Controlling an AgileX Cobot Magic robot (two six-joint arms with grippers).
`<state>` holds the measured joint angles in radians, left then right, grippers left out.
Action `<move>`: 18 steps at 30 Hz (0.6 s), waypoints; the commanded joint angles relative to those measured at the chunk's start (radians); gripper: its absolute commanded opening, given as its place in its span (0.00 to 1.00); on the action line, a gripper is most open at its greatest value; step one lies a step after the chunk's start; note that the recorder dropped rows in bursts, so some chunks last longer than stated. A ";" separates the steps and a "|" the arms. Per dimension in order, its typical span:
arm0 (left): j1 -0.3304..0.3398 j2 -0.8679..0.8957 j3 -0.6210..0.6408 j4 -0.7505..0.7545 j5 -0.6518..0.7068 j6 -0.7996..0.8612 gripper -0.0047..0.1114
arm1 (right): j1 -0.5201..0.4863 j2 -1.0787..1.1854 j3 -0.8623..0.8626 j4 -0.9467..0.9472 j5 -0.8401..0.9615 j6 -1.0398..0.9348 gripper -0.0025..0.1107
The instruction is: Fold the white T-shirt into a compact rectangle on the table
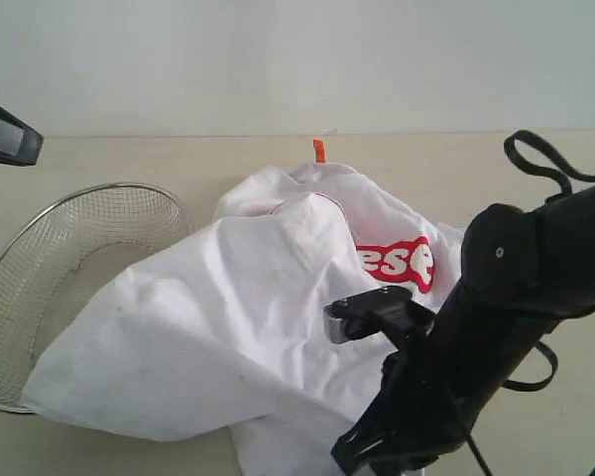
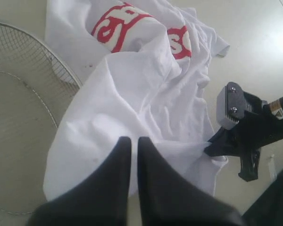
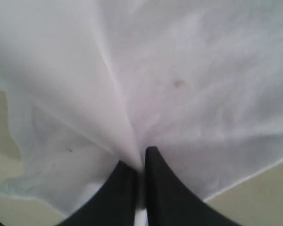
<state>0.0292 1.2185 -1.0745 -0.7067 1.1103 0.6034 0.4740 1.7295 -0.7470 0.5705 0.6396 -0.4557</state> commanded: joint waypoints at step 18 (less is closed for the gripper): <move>-0.006 -0.007 0.005 -0.006 0.005 -0.002 0.08 | -0.286 -0.015 0.008 -0.230 0.141 0.091 0.02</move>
<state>0.0292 1.2185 -1.0745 -0.7067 1.1103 0.6034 0.2182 1.7236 -0.7470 0.3733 0.7712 -0.3801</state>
